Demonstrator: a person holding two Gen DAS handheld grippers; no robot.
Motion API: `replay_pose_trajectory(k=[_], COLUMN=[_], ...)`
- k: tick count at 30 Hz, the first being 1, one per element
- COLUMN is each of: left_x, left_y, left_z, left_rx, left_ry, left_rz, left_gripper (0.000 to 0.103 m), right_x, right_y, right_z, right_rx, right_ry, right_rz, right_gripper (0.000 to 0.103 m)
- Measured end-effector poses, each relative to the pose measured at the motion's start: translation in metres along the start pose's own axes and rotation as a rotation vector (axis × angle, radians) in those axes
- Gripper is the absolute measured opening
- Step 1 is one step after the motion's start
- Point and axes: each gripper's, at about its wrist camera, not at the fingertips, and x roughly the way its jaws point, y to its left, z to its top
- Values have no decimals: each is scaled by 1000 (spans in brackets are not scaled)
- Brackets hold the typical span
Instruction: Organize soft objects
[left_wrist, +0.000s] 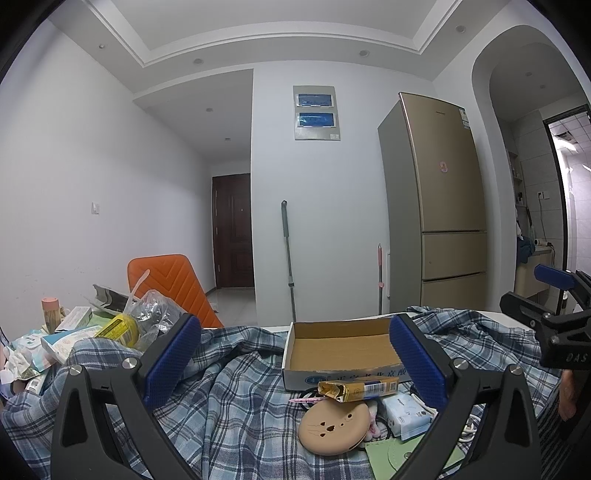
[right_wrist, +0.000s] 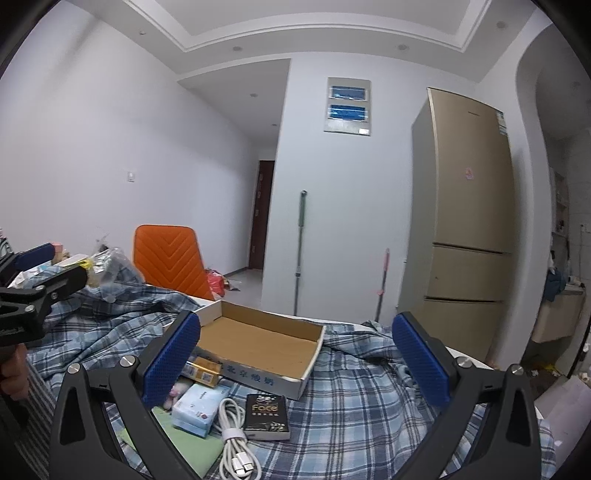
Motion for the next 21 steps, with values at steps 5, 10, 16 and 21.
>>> replay_pose_trajectory(k=[5, 10, 16, 21], left_x=[1, 2, 1, 1], left_y=[0, 1, -2, -2], left_z=[1, 1, 0, -2], left_rx=[3, 2, 8, 10], left_ry=[3, 10, -4, -8], left_rz=[5, 6, -4, -24], left_gripper=[103, 103, 103, 103], right_x=[0, 1, 1, 3], right_y=[10, 12, 13, 9], right_z=[0, 0, 0, 1], right_rx=[-42, -49, -65, -43], right_ry=[0, 4, 6, 18], right_rz=[16, 19, -1, 5], right_gripper=[103, 103, 103, 103])
